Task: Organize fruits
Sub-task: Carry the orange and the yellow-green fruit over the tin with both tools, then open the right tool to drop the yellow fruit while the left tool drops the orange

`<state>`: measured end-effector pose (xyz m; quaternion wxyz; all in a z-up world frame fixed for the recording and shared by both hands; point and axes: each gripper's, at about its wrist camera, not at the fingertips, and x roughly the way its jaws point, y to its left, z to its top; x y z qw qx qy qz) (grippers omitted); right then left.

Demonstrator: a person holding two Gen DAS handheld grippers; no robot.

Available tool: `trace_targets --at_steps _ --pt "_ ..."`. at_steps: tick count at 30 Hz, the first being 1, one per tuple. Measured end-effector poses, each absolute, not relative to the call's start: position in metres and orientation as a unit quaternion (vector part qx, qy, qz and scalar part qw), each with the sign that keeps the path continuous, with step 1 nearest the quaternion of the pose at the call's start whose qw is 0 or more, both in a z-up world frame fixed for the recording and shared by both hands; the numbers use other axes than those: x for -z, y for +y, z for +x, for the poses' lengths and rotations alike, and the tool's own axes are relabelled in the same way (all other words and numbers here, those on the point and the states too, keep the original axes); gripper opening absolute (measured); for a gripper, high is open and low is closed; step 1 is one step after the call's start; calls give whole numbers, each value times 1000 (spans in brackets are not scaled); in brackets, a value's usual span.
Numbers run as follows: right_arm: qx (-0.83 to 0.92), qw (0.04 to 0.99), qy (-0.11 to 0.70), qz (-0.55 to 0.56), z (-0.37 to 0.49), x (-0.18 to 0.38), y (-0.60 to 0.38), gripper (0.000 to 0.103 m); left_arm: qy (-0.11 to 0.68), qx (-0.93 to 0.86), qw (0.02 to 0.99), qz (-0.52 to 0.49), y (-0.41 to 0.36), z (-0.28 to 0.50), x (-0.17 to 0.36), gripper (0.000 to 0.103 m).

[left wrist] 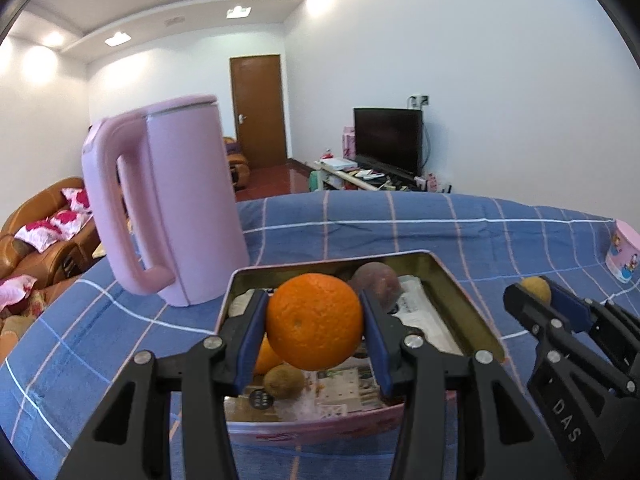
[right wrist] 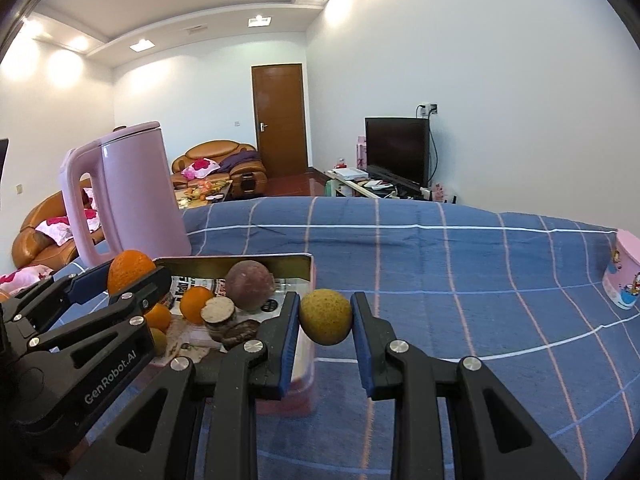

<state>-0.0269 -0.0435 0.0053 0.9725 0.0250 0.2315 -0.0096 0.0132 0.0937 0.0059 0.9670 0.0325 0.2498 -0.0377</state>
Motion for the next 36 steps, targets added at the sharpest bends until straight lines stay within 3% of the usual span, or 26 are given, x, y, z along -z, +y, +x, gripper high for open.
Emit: trace_targets --at_steps 23,36 --pt "4 969 246 27 16 -4 -27 28 279 -8 959 41 104 31 6 48" --pt "-17 955 295 19 32 6 -21 28 304 -19 951 54 102 39 15 48"
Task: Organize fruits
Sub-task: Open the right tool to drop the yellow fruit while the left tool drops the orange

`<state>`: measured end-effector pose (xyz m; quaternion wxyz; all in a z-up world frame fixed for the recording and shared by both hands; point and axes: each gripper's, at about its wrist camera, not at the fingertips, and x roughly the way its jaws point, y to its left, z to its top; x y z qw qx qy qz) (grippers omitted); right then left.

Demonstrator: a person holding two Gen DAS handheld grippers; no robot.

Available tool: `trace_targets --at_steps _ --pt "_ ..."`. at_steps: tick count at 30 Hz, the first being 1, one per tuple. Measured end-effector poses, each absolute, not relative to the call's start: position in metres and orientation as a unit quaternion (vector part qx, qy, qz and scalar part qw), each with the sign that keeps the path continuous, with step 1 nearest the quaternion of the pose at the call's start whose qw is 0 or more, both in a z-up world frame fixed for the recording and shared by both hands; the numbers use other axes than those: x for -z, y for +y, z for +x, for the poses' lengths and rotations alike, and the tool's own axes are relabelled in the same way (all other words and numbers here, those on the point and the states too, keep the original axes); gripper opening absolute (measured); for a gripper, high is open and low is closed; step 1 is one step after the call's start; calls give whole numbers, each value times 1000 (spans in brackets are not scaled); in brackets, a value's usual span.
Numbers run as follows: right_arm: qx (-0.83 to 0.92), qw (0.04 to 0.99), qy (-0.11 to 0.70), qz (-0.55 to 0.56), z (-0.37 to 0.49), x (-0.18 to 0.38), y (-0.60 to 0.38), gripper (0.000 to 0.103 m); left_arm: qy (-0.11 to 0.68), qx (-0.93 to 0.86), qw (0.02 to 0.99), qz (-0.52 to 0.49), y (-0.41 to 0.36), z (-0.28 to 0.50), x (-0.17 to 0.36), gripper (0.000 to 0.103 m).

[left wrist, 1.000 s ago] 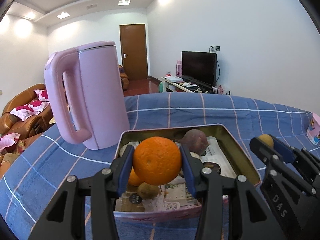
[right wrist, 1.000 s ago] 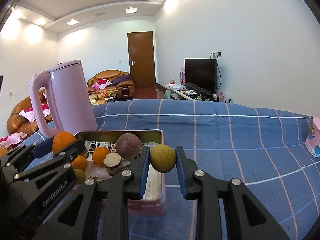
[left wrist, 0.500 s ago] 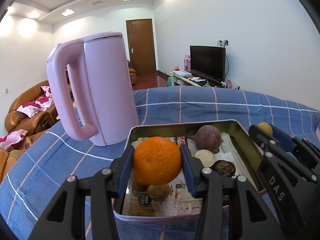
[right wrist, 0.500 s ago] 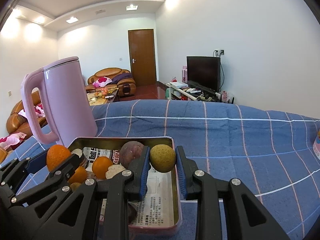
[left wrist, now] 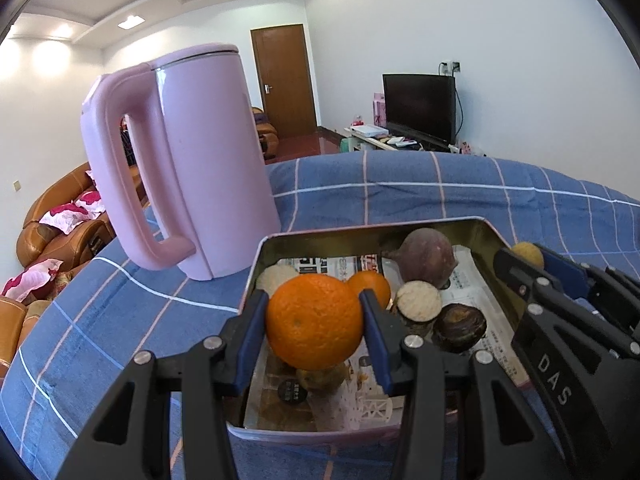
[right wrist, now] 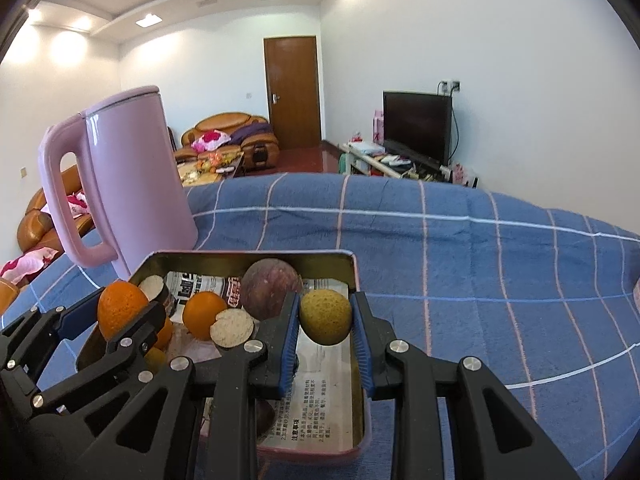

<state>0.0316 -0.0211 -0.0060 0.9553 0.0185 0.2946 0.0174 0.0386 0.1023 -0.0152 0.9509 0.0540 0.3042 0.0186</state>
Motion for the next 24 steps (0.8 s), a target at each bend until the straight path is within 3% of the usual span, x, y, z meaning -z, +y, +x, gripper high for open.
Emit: trace_targets --at_steps 24 --pt "-76 927 368 -6 54 24 -9 28 326 -30 944 41 109 44 18 48"
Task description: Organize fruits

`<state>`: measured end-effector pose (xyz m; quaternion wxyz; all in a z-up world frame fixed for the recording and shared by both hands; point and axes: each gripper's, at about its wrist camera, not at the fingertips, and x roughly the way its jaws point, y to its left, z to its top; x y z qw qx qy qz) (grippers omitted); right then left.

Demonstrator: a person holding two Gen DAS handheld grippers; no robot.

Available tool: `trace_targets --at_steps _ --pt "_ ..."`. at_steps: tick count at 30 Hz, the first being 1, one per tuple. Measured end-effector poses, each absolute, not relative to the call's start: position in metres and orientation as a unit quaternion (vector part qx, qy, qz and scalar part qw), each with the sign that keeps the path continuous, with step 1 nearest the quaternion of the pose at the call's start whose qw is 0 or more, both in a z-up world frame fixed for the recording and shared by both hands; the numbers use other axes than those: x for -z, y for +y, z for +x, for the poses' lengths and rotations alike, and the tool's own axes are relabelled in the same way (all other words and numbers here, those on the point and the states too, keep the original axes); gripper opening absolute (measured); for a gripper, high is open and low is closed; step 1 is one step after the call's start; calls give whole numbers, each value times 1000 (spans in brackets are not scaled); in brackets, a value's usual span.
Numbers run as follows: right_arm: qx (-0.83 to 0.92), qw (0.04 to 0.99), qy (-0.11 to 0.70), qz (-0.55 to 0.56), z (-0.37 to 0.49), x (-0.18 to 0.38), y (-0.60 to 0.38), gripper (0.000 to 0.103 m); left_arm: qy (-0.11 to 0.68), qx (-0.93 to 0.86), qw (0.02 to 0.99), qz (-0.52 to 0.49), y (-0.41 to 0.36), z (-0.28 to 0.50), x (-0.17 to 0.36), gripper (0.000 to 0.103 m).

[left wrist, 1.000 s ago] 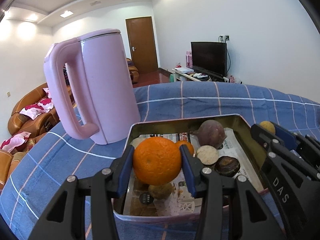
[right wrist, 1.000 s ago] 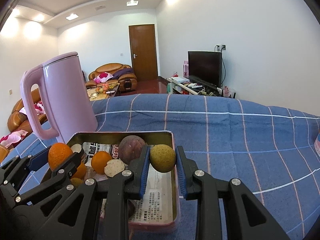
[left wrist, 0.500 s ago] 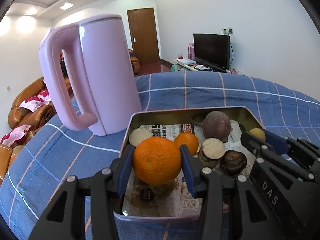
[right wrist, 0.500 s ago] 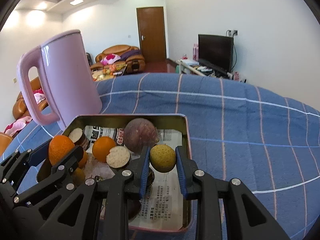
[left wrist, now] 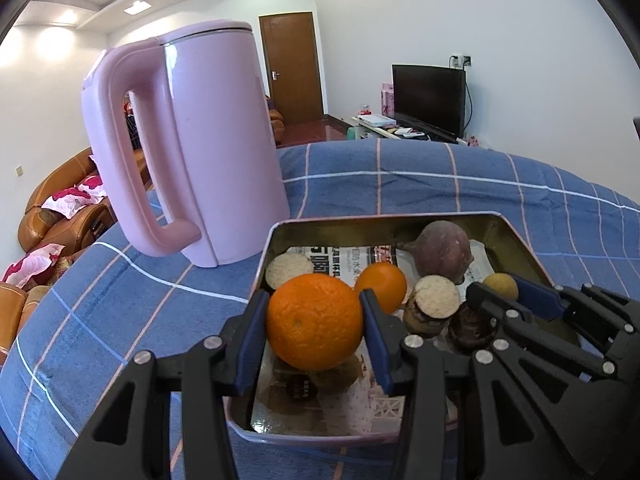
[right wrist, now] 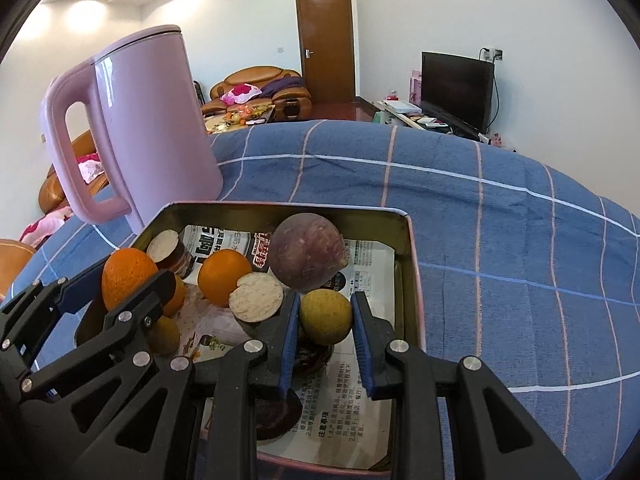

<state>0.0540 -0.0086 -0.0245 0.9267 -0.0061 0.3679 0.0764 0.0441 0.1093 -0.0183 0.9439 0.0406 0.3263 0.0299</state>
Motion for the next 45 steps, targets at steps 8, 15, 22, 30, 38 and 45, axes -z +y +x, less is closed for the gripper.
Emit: trace_targets --at_steps 8,15,22,30,38,45 --pt "-127 924 361 21 50 25 -9 29 327 -29 944 42 109 45 19 48" --pt "-144 923 355 46 43 25 -14 31 329 -25 943 40 109 44 19 47" --pt "-152 924 336 101 36 20 -29 40 331 -18 942 44 106 42 19 47" --pt "-129 944 272 132 20 3 -44 68 329 -16 943 51 103 41 19 47" --pt "-51 965 225 124 9 -5 -55 68 321 -6 946 49 100 37 17 49" --pt "-32 972 208 106 -1 -5 -56 68 275 -14 960 57 94 20 8 91"
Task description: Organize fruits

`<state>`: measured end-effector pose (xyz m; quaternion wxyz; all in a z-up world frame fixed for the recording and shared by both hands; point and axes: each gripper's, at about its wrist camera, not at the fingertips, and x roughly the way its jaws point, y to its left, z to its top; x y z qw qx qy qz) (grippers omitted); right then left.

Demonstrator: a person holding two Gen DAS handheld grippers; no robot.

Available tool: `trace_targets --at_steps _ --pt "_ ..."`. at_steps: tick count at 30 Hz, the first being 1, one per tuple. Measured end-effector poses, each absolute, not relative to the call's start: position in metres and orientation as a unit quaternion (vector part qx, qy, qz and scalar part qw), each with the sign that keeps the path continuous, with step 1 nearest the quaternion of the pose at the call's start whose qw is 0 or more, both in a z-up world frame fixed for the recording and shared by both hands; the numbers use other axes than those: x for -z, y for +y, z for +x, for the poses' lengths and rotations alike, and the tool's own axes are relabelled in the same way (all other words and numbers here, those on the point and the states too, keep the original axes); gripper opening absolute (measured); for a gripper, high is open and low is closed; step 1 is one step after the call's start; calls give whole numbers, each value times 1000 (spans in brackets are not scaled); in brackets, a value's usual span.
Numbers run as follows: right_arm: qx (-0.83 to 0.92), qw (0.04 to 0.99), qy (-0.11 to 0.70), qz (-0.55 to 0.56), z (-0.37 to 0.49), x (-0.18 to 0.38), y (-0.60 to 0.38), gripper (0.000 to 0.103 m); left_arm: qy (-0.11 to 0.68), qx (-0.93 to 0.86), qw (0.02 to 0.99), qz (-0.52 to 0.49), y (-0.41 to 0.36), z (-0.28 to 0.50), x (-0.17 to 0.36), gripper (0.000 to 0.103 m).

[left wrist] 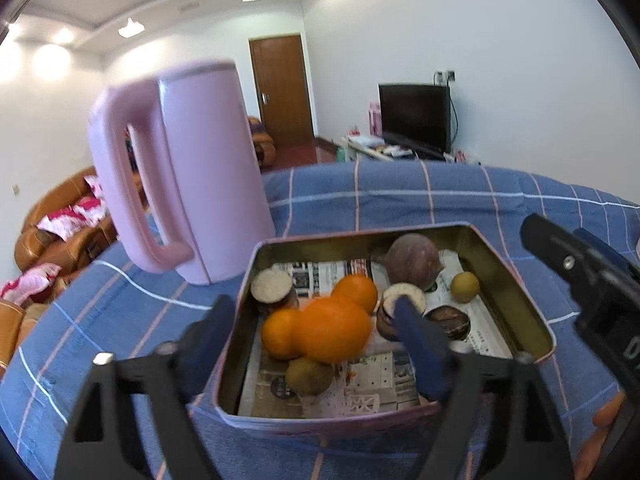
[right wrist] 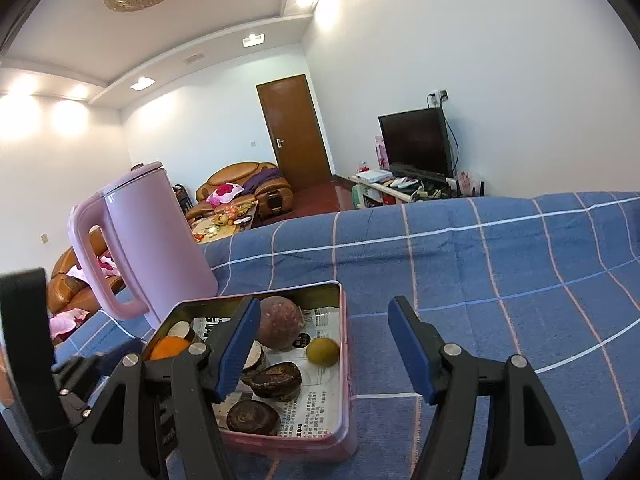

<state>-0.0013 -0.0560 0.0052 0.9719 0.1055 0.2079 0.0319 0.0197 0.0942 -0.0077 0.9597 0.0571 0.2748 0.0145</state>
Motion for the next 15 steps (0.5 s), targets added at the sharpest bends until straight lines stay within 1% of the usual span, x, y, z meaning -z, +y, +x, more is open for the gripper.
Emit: trace_targets --at_steps 2,6,8,15 --pt "-24 974 202 98 -6 -5 -56 68 260 -17 964 61 92 14 5 99" --pt "-15 977 190 93 -15 -6 -57 68 249 -17 966 60 93 7 2 100" --pt "-12 978 186 91 -19 -7 -57 68 243 -19 968 56 96 2 1 103" --pt "5 985 155 79 -42 -11 -55 68 220 -19 974 48 99 -14 -2 103"
